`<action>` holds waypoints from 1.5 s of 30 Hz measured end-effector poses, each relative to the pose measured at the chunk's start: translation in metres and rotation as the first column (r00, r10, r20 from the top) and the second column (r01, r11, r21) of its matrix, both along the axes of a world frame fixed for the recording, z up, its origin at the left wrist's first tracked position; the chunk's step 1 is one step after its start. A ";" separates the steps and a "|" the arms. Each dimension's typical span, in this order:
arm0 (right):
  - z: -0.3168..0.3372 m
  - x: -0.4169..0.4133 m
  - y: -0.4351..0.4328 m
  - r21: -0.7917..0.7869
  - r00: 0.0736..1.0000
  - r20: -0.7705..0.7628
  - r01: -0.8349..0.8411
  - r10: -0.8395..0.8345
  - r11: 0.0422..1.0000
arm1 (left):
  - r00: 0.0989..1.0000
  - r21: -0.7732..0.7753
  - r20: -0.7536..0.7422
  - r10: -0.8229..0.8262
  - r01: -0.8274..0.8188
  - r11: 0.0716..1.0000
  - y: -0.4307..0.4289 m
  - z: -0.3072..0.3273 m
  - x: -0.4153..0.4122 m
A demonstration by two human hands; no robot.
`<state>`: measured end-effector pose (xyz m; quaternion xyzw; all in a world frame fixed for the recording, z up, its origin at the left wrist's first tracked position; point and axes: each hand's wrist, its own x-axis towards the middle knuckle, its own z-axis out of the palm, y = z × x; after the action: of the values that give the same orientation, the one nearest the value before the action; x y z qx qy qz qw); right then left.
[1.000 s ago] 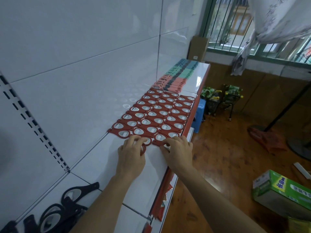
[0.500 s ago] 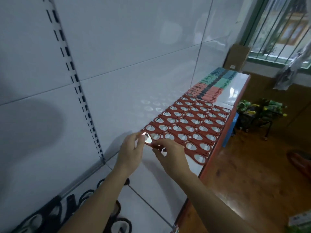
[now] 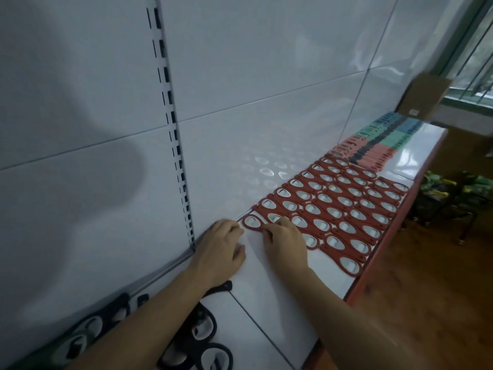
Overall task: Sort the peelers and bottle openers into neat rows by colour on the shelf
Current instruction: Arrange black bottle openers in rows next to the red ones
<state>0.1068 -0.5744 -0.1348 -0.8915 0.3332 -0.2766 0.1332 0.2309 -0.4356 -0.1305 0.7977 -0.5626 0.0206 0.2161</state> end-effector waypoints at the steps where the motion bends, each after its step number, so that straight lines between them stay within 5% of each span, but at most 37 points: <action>1: 0.000 0.001 -0.001 0.016 1.000 -0.007 -0.001 0.001 1.000 | 1.000 0.007 0.003 0.000 0.000 1.000 0.000 -0.001 0.000; 20: -0.003 0.005 -0.011 0.090 0.998 -0.021 -0.050 0.053 0.995 | 1.000 0.015 -0.017 0.009 -0.009 1.000 0.001 0.001 -0.001; 29: 0.014 -0.010 -0.005 0.173 0.985 0.028 -0.172 0.170 0.970 | 0.995 0.274 0.066 -0.079 0.058 0.960 0.036 0.042 0.001; 36: 0.034 -0.019 0.042 0.362 0.784 -0.085 -0.551 0.615 0.752 | 0.946 0.168 0.047 0.321 -0.325 0.931 0.136 0.062 -0.029; 39: 0.045 -0.016 0.076 0.372 0.661 -0.124 -0.660 0.740 0.652 | 0.853 0.109 0.048 0.520 -0.522 0.846 0.174 0.057 -0.053; 45: 0.061 -0.007 0.132 0.288 0.522 -0.496 -0.656 0.695 0.698 | 0.566 0.126 0.052 0.823 -0.821 0.557 0.218 0.020 -0.112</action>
<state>0.0999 -0.4423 -0.0740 -0.9844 -0.0062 0.0874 0.1525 0.1186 -0.2181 -0.1106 0.9807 -0.1247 0.0755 0.1303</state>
